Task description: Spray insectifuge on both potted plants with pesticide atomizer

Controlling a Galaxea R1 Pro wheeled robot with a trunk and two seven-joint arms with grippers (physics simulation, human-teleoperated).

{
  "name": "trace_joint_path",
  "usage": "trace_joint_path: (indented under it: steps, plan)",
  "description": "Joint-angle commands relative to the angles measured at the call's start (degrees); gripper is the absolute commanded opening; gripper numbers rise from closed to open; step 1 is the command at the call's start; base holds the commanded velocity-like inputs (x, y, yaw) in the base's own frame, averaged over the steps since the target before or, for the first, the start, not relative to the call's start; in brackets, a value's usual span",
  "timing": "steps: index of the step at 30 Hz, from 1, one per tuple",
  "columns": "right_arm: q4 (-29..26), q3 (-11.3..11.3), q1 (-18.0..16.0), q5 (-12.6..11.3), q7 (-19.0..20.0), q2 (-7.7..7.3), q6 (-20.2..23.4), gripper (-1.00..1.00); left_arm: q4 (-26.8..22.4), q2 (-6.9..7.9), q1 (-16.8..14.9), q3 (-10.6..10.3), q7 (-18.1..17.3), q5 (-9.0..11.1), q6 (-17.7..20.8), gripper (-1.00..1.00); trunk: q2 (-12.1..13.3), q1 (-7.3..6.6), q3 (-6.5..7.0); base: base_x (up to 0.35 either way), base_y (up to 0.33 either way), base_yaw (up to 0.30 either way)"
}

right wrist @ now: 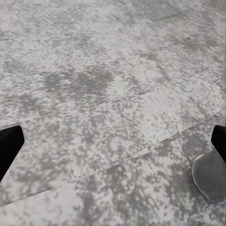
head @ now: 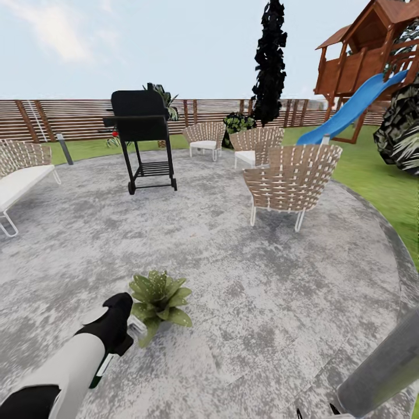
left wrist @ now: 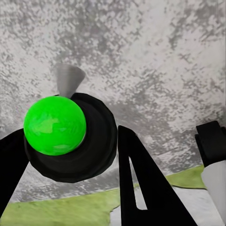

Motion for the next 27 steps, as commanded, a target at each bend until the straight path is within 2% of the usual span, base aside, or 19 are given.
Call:
trace_joint_path:
  steps: [1,7,9,13,14,15,16,19,25,27]
  plan:
    - [0.07,-0.27,-0.04,0.6,-0.38,-0.01,-0.15,1.0,-0.07,0.05,0.03,0.26,-0.56,-0.58,0.12,-1.0,-0.02,0.01,-0.05,0.236,0.067,0.0]
    - [0.07,-0.24,-0.04,0.61,-0.39,-0.01,-0.15,1.0,-0.13,-0.01,0.09,0.36,-0.55,-0.5,0.12,-1.0,-0.02,0.01,-0.05,0.228,0.192,0.0]
    - [0.07,-0.24,-0.04,0.61,-0.3,-0.01,-0.15,1.0,1.03,-0.2,2.7,0.13,-0.46,-1.0,0.09,-1.0,-0.02,0.01,-0.05,0.011,0.014,0.0]
    - [0.07,-0.23,-0.04,0.61,-0.3,-0.01,-0.15,1.0,0.22,-0.22,3.59,0.69,-0.47,-0.55,0.15,-1.0,-0.02,0.01,-0.05,0.002,0.002,0.0]
    - [0.08,-0.23,-0.04,0.63,-0.3,-0.01,-0.15,1.0,-0.75,-0.26,3.64,0.79,-0.47,0.04,0.14,-1.0,-0.02,0.01,-0.05,0.0,0.0,0.0]
    - [0.07,-0.23,-0.04,0.68,-0.3,-0.01,-0.15,1.0,-3.34,-0.27,3.68,0.73,-0.51,4.88,-0.05,-1.0,-0.02,0.01,-0.05,0.0,0.0,0.0]
    - [0.07,-0.23,-0.04,0.69,-0.3,-0.01,-0.15,1.0,-3.91,-0.18,3.69,0.61,-0.48,8.56,-1.87,-1.0,-0.02,0.01,-0.05,0.0,0.0,0.0]
    - [0.07,-0.23,-0.04,0.7,-0.3,-0.01,-0.15,1.0,-4.09,-0.14,3.69,0.58,-0.47,10.17,-4.86,-1.0,-0.02,0.01,-0.05,0.0,0.0,0.0]
    - [0.07,-0.23,-0.04,0.7,-0.3,-0.08,-0.15,1.0,-4.03,0.53,4.54,0.62,-0.47,10.37,-6.0,-1.0,-0.02,0.01,-0.05,0.0,0.0,0.0]
    - [0.07,-0.23,-0.04,0.7,-0.3,-0.1,-0.15,1.0,-4.09,0.59,4.7,0.66,-0.47,10.37,-9.14,-1.0,-0.02,0.01,-0.05,0.0,0.0,0.0]
